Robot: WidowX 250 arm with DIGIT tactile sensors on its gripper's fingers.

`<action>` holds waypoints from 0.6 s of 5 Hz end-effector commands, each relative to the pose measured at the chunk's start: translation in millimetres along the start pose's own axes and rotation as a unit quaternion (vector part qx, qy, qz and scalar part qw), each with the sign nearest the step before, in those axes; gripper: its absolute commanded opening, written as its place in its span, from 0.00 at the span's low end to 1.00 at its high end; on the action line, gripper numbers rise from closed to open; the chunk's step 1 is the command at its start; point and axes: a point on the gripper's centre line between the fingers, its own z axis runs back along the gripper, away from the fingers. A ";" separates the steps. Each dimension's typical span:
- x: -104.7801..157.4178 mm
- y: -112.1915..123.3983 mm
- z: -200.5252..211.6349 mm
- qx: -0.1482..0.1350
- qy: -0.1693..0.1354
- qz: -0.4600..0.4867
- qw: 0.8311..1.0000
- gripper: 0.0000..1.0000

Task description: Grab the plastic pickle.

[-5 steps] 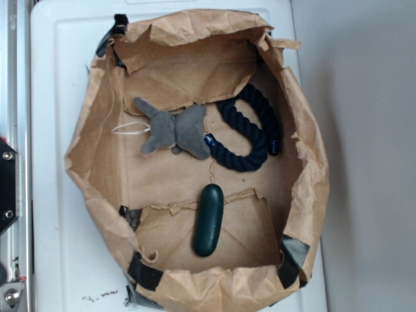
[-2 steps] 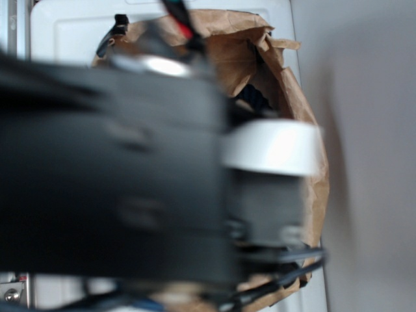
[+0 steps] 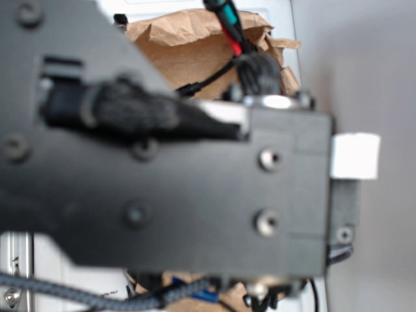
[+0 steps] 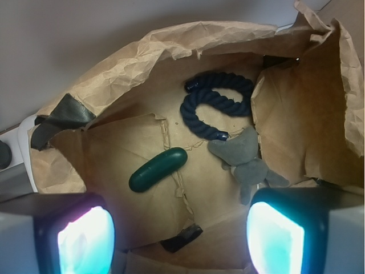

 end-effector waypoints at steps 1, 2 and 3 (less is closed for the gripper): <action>6.8 2.7 17.4 -0.013 -0.029 0.009 0.999 1.00; 0.2 13.6 -11.8 -0.029 0.003 0.114 0.993 1.00; -10.8 30.5 -28.2 -0.033 -0.016 0.160 0.986 1.00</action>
